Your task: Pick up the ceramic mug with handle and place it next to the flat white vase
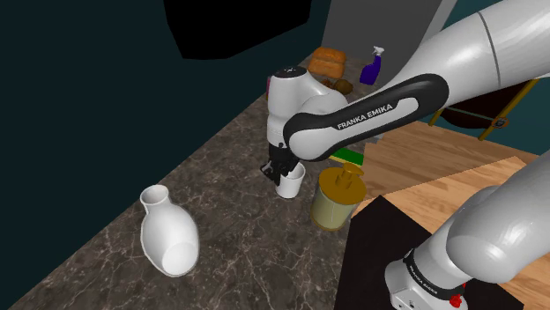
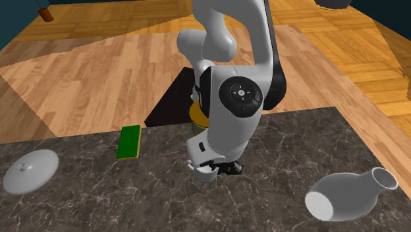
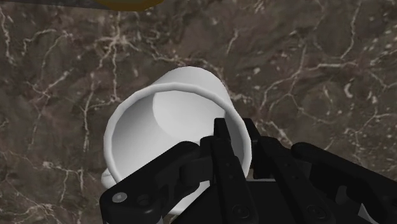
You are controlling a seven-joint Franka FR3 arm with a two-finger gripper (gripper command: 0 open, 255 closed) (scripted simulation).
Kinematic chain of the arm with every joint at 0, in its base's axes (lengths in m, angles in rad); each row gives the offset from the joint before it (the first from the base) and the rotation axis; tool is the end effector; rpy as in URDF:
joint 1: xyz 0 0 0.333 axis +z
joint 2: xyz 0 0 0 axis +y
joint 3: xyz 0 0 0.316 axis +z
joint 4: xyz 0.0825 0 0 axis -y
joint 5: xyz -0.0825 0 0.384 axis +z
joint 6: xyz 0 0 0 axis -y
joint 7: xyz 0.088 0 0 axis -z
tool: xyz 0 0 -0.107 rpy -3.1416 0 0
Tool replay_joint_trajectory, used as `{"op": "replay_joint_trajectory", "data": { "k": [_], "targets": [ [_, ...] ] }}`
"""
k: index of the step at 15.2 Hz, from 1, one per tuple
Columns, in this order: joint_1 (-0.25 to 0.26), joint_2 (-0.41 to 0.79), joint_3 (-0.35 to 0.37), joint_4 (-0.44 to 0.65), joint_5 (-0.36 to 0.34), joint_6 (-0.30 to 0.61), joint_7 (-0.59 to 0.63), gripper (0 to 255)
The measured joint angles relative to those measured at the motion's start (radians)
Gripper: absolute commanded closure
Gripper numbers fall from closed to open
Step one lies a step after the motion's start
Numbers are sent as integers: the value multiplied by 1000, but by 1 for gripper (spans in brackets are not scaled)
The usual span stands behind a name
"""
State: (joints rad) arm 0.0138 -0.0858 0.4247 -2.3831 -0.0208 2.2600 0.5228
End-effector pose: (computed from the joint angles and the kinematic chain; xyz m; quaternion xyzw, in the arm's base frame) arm 0.4358 0.2036 0.3477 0.9988 -0.0364 -0.0082 0.0331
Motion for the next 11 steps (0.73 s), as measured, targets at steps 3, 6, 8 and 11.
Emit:
{"op": "replay_joint_trajectory", "data": {
  "k": [3,6,8,11],
  "targets": [
    [0,0,0,0,0,0,0,255],
    [0,-10,-1,7,6,-17,-5,255],
    [1,-25,-3,18,13,-40,-12,255],
    [2,-53,-7,35,26,-82,-24,255]
  ]
}}
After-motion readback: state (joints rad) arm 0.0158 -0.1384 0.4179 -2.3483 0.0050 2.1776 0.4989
